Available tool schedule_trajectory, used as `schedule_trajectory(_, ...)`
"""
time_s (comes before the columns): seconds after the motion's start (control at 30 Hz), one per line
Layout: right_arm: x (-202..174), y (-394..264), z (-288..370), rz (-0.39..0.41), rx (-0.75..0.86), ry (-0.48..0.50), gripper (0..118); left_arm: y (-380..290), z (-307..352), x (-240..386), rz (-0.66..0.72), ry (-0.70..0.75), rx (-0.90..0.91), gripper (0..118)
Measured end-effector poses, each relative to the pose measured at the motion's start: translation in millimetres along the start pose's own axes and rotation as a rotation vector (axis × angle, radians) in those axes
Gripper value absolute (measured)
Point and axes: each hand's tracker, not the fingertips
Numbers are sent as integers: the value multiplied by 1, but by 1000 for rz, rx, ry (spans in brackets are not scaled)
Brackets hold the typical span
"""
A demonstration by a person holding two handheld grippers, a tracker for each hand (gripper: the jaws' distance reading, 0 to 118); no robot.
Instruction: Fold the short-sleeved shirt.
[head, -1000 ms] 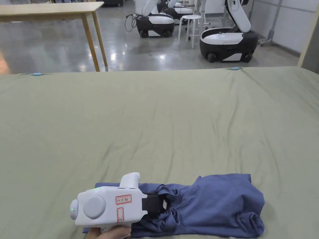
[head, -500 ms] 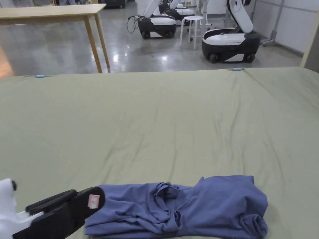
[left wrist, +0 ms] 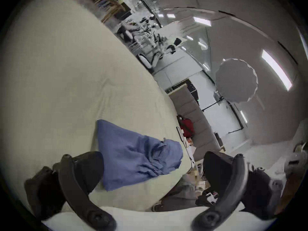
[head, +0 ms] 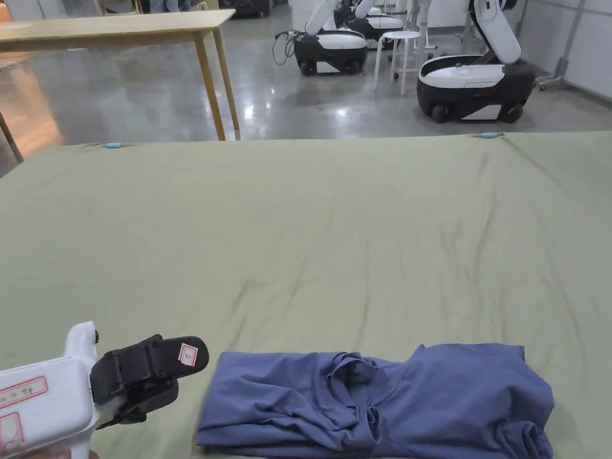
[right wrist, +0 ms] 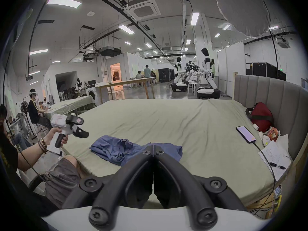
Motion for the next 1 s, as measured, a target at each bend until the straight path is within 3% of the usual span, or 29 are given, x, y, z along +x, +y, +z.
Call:
schedule_trajectory(0.23, 2, 1, -2, 3, -7, -3, 1, 14, -47, -39, 154, 79, -97, 118)
schedule_trajectory(0.43, 6, 1, -6, -2, -15, -11, 1, -2, -72, -58, 187, -49, -101, 115)
schedule_trajectory(0.5, 8, 1, -8, -5, -22, -15, 1, -3, -80, -58, 224, -108, -119, 102)
schedule_trajectory(0.53, 10, 1, -9, -7, -26, -11, 1, -7, -79, -55, 206, -80, -121, 89)
schedule_trajectory(0.57, 10, 1, -10, -7, -30, -11, 1, -9, -83, -54, 158, -31, -145, 75)
schedule_trajectory(0.63, 11, 1, -10, -2, -33, -16, 1, -11, -89, -53, 148, 32, -155, 32)
schedule_trajectory(0.7, 12, 2, -10, -2, -35, -17, 1, -4, -87, -67, 154, 71, -150, 25)
schedule_trajectory(0.73, 13, 2, -11, -5, -33, -17, 1, -2, -89, -68, 158, 68, -151, 13)
schedule_trajectory(0.87, 15, 2, -12, -7, -33, -19, 1, 3, -82, -59, 106, 67, -147, 9)
schedule_trajectory(1.0, 17, 5, -11, -3, -32, -27, 1, 4, -56, -49, 145, 39, -72, 8)
